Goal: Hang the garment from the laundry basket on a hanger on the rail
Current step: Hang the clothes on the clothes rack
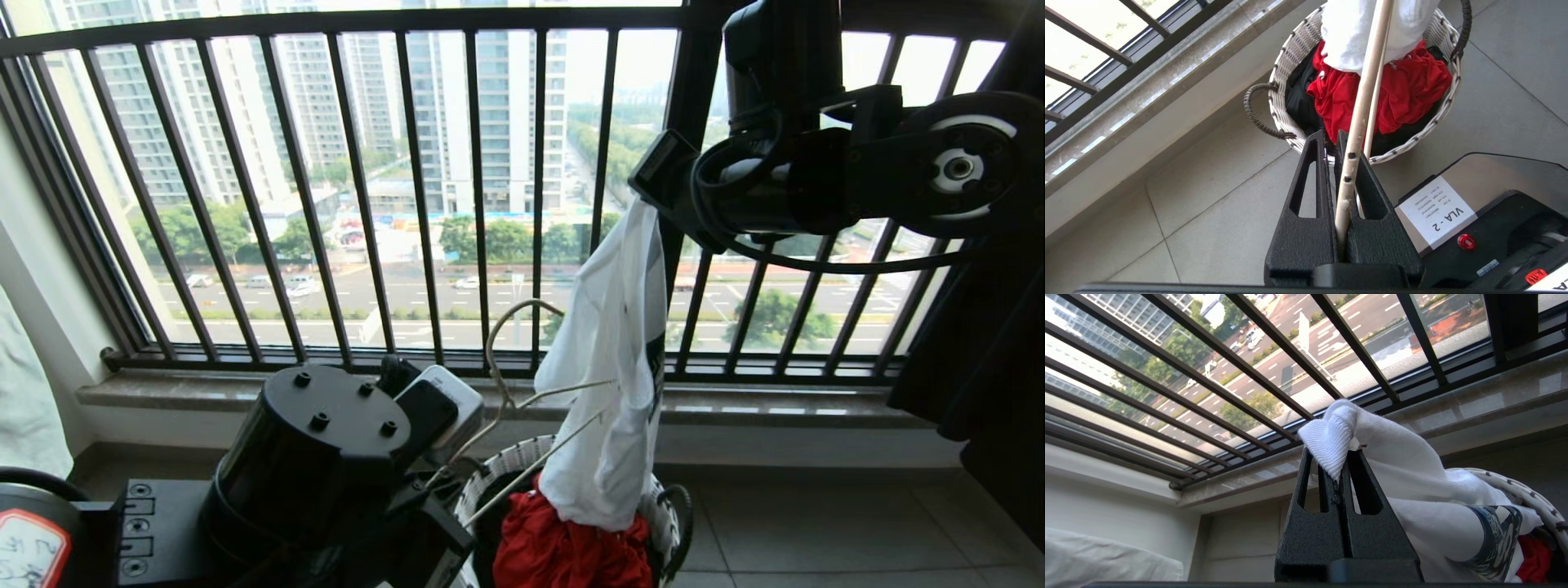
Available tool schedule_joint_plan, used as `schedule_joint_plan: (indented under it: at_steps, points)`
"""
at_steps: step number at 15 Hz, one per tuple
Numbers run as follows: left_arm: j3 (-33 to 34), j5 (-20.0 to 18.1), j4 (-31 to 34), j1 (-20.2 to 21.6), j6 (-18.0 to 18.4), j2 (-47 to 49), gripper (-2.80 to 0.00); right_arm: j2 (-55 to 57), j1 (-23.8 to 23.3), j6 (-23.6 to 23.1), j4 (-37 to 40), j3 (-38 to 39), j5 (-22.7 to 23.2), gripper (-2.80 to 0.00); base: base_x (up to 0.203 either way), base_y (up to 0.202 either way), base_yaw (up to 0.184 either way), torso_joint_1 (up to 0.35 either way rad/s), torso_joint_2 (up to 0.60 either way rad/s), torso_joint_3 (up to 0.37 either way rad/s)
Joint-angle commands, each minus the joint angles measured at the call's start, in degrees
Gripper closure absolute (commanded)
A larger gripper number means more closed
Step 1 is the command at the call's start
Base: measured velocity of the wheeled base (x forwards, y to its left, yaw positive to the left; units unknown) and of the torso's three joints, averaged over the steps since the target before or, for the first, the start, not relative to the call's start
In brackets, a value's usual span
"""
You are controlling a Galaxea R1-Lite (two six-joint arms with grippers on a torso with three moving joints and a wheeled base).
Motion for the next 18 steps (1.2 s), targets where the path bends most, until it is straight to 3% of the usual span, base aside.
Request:
schedule_joint_plan:
  at_steps: [1,8,15,18]
  points:
    - [0.92,-1.15,-0.96,-1.65,-0.29,-0.43,0.0,0.25,0.1,0.24,0.05,0.03,-0.05,0.0,0.0,0.0,0.0,0.0,0.0,0.0]
    - [0.77,-0.99,-1.09,-1.92,-0.91,-3.78,0.0,0.44,0.1,0.12,0.14,0.38,1.06,0.0,0.0,0.0,0.0,0.0,0.0,0.0]
    - [-2.19,-0.47,-0.44,-0.77,-0.3,-11.4,0.0,0.75,0.1,-3.65,0.05,1.66,1.15,0.0,0.0,0.0,0.0,0.0,0.0,0.0]
    - [-3.12,3.76,-0.9,-0.08,-0.3,-10.0,0.0,0.75,0.1,-4.15,0.05,1.87,1.15,0.0,0.0,0.0,0.0,0.0,0.0,0.0]
